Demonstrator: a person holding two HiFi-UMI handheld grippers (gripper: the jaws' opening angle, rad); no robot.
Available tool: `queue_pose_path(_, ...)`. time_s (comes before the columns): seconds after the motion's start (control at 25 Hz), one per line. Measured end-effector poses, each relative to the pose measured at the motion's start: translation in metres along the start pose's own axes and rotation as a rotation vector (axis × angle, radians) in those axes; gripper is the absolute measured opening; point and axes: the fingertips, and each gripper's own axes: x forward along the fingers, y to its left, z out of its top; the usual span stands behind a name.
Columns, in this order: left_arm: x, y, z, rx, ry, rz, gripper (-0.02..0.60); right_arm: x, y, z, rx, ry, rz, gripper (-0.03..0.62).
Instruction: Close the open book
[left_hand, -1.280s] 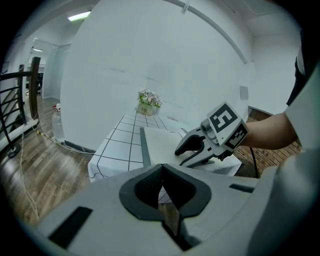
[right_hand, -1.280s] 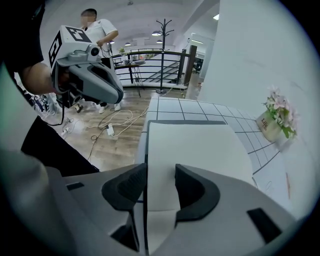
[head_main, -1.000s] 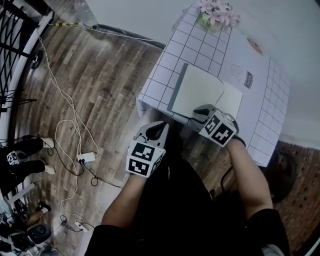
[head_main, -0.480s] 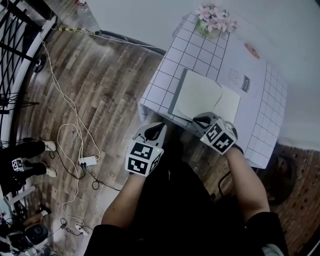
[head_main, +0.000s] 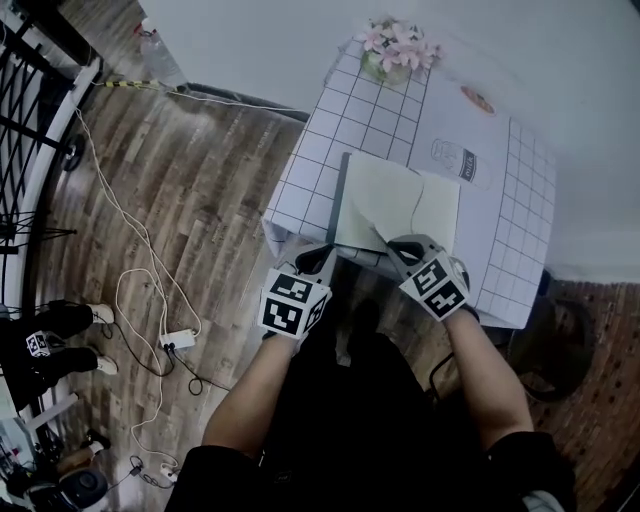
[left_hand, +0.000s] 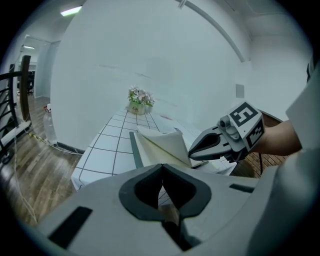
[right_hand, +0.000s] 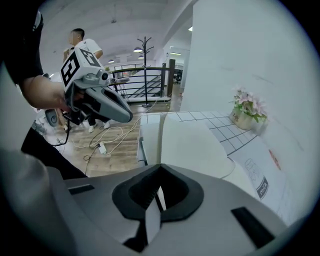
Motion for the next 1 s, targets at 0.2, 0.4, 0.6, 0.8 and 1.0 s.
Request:
queue_pose_path(0.2, 0.025, -0.027, 0.010, 0.013, 0.021, -0.014, 0.009, -0.025, -0.028, -0.020, 0.132, -0.064, -0.057, 0.003)
queue_pose_path(0.4, 0.044, -0.050, 0.014, 0.017, 0.034, -0.008, 0.009, -0.042, -0.046, -0.049, 0.211, -0.096, -0.071, 0.003)
queue_pose_path(0.6, 0.046, -0.060, 0.013, 0.014, 0.033, 0.025, 0.009, -0.043, -0.036, -0.062, 0.125, -0.080, -0.057, 0.005)
queue_pose_path(0.8, 0.032, -0.039, -0.004, -0.035, 0.017, 0.107, 0.009, -0.009, -0.006, -0.031, -0.075, -0.077, 0.023, 0.184)
queue_pose_path(1.0, 0.014, -0.013, -0.035, -0.105, 0.004, 0.179, 0.009, 0.034, 0.008, -0.011, -0.219, -0.016, 0.085, 0.230)
